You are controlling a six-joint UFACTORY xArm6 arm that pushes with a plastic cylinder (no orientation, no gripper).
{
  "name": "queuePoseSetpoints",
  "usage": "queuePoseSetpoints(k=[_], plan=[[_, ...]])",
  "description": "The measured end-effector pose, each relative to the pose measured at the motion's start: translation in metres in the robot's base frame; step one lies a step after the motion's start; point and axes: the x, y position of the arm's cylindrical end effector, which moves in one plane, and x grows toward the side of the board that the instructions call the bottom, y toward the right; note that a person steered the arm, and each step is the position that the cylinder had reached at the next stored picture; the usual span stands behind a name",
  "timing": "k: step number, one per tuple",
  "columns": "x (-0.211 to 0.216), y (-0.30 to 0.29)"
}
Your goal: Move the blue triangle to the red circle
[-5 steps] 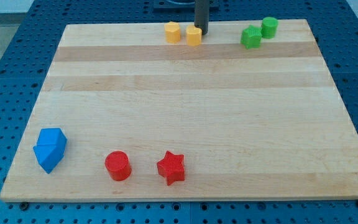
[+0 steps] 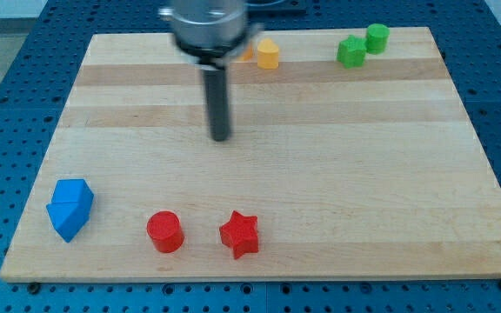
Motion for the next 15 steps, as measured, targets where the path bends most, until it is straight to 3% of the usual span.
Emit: queuePoseSetpoints(k=[1, 2, 3, 4, 6, 11, 13, 15], plan=[[0.002, -0.106], [0.031, -0.178], [0.073, -0.208], [0.097, -0.209], [0.106, -0.210], [0.103, -0.211], [0.104, -0.171], [0.136, -0.176]])
